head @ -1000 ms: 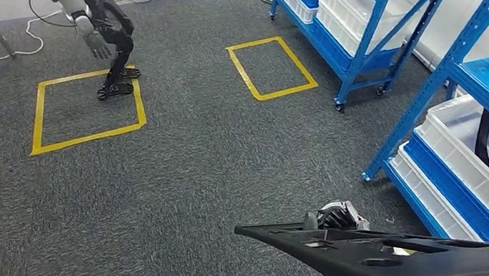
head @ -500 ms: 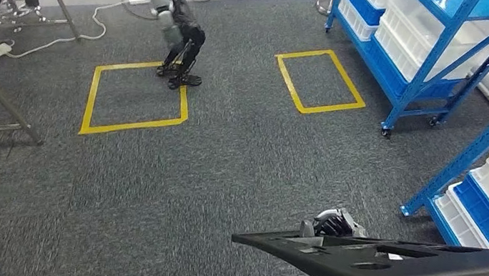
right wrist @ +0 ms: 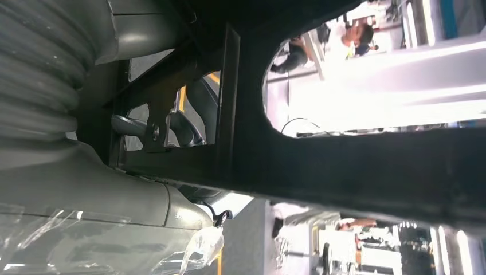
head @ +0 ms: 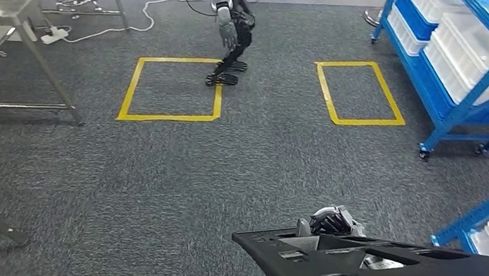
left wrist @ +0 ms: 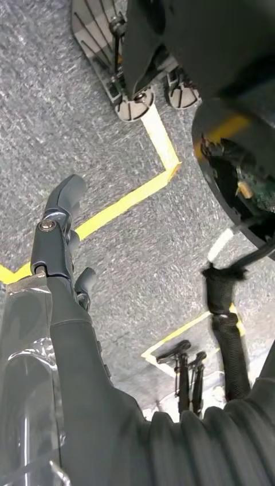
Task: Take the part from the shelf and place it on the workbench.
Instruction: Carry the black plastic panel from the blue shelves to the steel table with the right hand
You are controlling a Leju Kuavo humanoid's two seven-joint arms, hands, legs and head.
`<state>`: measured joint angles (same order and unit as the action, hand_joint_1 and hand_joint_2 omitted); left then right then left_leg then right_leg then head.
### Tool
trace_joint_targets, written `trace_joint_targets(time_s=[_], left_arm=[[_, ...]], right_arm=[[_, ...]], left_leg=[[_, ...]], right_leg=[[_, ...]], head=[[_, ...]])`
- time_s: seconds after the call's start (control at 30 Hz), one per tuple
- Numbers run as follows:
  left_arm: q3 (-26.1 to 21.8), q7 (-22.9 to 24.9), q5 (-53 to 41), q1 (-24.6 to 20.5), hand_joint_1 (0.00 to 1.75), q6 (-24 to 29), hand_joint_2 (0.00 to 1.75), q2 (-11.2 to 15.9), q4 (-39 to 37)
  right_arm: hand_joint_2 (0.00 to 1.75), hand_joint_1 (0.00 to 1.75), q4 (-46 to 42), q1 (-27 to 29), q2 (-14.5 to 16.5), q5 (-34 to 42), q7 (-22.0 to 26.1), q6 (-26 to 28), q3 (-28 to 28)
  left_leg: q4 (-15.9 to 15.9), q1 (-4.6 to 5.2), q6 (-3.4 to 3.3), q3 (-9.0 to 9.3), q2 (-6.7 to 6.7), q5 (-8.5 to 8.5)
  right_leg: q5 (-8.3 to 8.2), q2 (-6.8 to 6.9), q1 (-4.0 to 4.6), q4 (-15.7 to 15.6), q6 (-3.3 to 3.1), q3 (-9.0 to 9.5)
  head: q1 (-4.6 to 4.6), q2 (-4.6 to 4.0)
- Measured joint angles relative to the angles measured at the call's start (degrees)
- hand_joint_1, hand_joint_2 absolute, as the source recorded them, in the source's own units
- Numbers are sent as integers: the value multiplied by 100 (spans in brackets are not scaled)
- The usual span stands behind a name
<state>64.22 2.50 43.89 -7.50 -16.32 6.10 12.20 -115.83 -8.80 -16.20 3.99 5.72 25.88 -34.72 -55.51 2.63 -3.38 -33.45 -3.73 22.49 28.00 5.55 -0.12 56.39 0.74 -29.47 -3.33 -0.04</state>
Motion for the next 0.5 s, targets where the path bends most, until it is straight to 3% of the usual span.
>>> trace_joint_targets(time_s=[0.07, 0.1, 0.17, 0.23, 0.3, 0.33, 0.4, 0.47, 0.5], left_arm=[[-1, 28, 0, -2, 0, 25, 175, 8, -1], [-2, 35, -1, 12, 0, 39, 175, 8, -2], [-2, 33, -4, 30, 0, 53, 175, 3, -2], [-1, 0, -10, 15, 0, 56, 175, -7, -1], [-1, -59, -24, -1, 0, 60, 175, -25, 0], [0, -96, -34, 2, 0, 60, 175, -36, 0], [0, -184, -57, 16, 0, 60, 175, -53, 0], [0, -272, -75, 9, 0, 60, 175, -59, 0], [0, -305, -83, 0, 0, 60, 175, -58, 0]], right_arm=[[175, 175, -9, 1, 7, -18, -10, 5, -33], [175, 175, -18, 7, 9, -26, -14, 6, -44], [175, 175, -30, 13, 14, -35, -14, 4, -55], [175, 175, -32, 50, 13, -36, -13, -10, -59], [175, 175, -30, 94, 12, -35, -12, -41, -64], [175, 175, -29, 105, 13, -35, -11, -65, -70], [175, 175, -27, 111, 14, -32, -4, -113, -88], [175, 175, -19, 109, 14, -25, 15, -157, -102], [175, 175, -15, 107, 16, -18, 26, -172, -104]], left_leg=[[90, 35, -48, 16, 83, 0], [142, 17, -70, 59, 154, -32], [260, -49, -111, 159, 289, -102], [295, -104, -123, 195, 420, -135], [291, -130, -123, 194, 571, -139], [286, -143, -114, 198, 654, -135], [254, -178, -69, 214, 811, -113], [170, -197, 13, 171, 953, -69], [133, -199, 54, 128, 1005, -53]], right_leg=[[21, 133, 0, -30, 44, 31], [40, 119, -5, -27, 65, 55], [205, -136, -9, 212, 111, -8], [541, -451, -27, 913, 162, -346], [719, -529, -63, 1543, 223, -711], [639, -532, -85, 1573, 254, -766], [194, -600, -140, 964, 318, -551], [-142, -871, -205, 212, 352, -256], [-194, -967, -218, 31, 335, -194]], head=[[1, 0], [2, 0], [4, 0], [8, 0], [11, 0], [12, 0], [12, 0], [14, 0], [15, 0]])
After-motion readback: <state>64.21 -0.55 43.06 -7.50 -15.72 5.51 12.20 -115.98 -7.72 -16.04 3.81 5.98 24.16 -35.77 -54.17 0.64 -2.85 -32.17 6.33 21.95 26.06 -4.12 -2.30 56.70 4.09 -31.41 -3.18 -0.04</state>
